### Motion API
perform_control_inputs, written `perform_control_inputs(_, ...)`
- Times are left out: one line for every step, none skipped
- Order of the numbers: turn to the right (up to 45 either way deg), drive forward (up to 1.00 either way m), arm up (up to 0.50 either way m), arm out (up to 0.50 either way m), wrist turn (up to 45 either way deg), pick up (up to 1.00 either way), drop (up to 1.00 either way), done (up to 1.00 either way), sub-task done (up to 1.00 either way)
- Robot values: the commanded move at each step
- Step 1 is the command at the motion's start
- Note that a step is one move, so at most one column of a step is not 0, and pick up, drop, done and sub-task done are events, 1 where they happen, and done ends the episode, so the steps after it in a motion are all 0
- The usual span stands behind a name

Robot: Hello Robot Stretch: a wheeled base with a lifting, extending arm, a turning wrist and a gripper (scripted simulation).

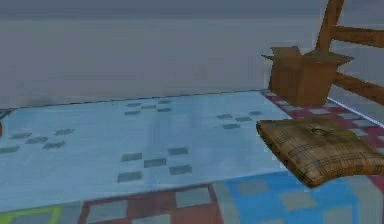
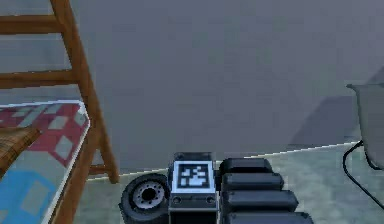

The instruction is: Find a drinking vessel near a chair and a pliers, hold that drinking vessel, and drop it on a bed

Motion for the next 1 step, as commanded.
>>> perform_control_inputs(-45.0, 0.0, 0.0, 0.0, 0.0, 0.0, 0.0, 0.0, 0.0)
